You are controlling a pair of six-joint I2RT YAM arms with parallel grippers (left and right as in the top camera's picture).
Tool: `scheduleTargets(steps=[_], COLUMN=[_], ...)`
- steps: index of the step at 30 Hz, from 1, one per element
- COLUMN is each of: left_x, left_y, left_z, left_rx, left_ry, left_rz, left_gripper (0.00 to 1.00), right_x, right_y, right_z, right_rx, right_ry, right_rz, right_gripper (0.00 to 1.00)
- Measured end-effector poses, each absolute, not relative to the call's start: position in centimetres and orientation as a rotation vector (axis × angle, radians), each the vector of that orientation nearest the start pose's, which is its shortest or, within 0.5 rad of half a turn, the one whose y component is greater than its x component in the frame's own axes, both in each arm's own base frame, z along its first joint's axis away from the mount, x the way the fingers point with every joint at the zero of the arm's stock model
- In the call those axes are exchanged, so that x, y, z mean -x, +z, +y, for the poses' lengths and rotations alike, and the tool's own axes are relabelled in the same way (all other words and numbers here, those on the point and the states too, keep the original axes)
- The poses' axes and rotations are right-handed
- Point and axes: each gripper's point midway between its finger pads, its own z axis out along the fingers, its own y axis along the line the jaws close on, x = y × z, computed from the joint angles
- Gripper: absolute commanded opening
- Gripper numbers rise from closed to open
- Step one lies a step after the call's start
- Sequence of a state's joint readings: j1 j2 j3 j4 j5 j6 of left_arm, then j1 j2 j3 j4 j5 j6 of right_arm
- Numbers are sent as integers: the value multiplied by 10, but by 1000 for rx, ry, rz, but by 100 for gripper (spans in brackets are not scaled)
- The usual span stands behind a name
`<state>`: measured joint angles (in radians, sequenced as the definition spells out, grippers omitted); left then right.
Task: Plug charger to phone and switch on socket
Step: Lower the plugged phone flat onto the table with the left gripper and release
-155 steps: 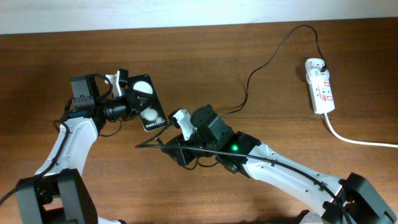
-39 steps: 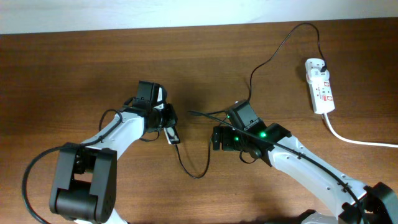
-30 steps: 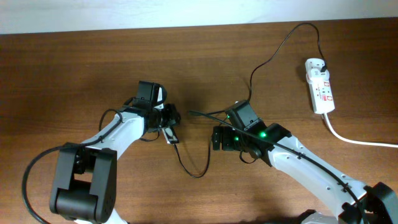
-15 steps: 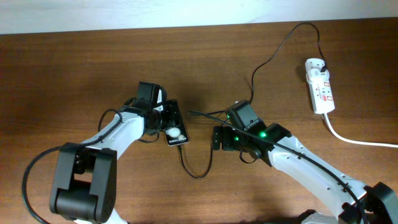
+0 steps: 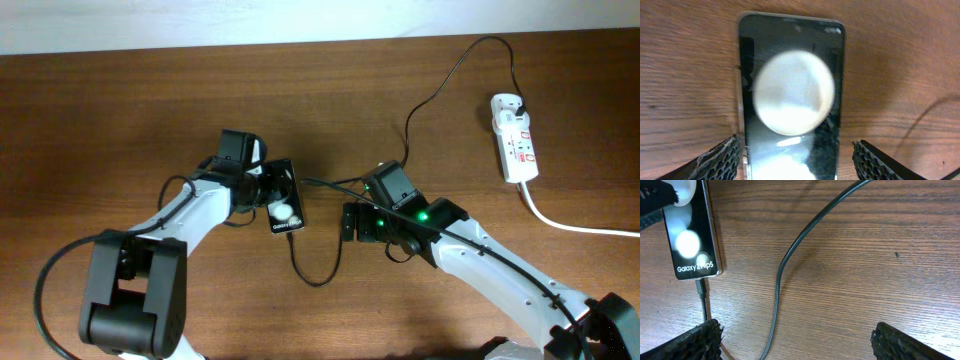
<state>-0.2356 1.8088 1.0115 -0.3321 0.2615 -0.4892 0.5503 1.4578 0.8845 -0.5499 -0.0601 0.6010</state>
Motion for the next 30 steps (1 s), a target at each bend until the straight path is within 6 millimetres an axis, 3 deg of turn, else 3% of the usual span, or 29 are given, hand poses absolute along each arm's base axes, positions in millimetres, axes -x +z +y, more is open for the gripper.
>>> scheduleTargets(steps=[2, 3, 5, 9, 30], left_x=[-382, -385, -388, -390, -395], left_y=[20, 19, 18, 19, 22], left_z=[-121, -106, -78, -52, -52], left_rx=[325, 381, 484, 584, 575], left_ry=[-553, -551, -548, -568, -569], left_rz=[2745, 2740, 2729, 2711, 2689], left_gripper=[82, 99, 99, 99, 99], right_x=[-280, -280, -280, -280, -280], right_y=[72, 72, 72, 72, 72], right_z=[184, 184, 184, 184, 184], right_rx=[-52, -52, -52, -52, -52], right_ry=[413, 413, 413, 412, 413], right_rz=[2769, 2769, 2769, 2769, 2769], right_gripper=[99, 99, 99, 99, 99])
